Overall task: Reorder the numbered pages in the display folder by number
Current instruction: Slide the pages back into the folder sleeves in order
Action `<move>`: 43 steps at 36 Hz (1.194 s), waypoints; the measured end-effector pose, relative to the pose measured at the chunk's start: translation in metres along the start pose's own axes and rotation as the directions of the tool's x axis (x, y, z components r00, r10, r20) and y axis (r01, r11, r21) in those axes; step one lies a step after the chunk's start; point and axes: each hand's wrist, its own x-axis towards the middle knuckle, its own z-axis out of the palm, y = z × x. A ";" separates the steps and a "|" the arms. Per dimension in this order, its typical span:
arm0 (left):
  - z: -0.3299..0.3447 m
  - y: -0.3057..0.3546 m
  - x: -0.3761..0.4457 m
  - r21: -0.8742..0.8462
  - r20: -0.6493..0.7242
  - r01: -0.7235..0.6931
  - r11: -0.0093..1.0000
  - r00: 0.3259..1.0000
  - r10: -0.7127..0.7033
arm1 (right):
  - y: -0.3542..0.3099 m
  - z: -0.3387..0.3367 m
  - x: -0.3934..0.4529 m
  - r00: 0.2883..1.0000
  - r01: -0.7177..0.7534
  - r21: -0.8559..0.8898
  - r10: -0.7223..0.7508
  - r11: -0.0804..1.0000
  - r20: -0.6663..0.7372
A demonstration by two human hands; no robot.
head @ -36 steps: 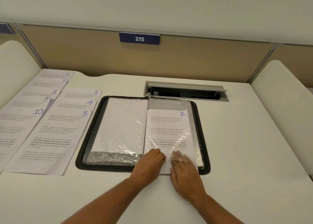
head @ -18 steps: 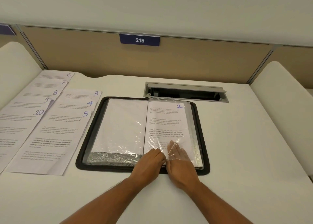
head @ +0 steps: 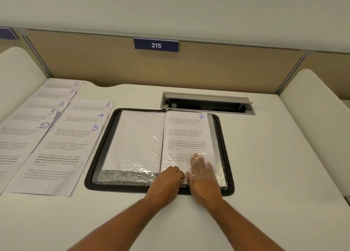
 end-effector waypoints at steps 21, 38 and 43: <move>-0.012 0.013 0.005 0.039 -0.072 0.035 0.999 0.997 -0.032 | -0.022 -0.039 -0.047 0.797 -0.319 0.567 0.539 0.759 -0.273; -0.032 0.009 0.000 -0.147 0.051 0.060 0.987 0.997 -0.053 | -0.016 -0.071 -0.021 0.573 -0.417 0.896 0.809 0.153 0.129; -0.046 0.001 0.003 -0.286 0.062 0.121 0.951 0.992 -0.108 | -0.020 -0.072 -0.004 0.492 -0.455 0.889 0.848 0.057 0.197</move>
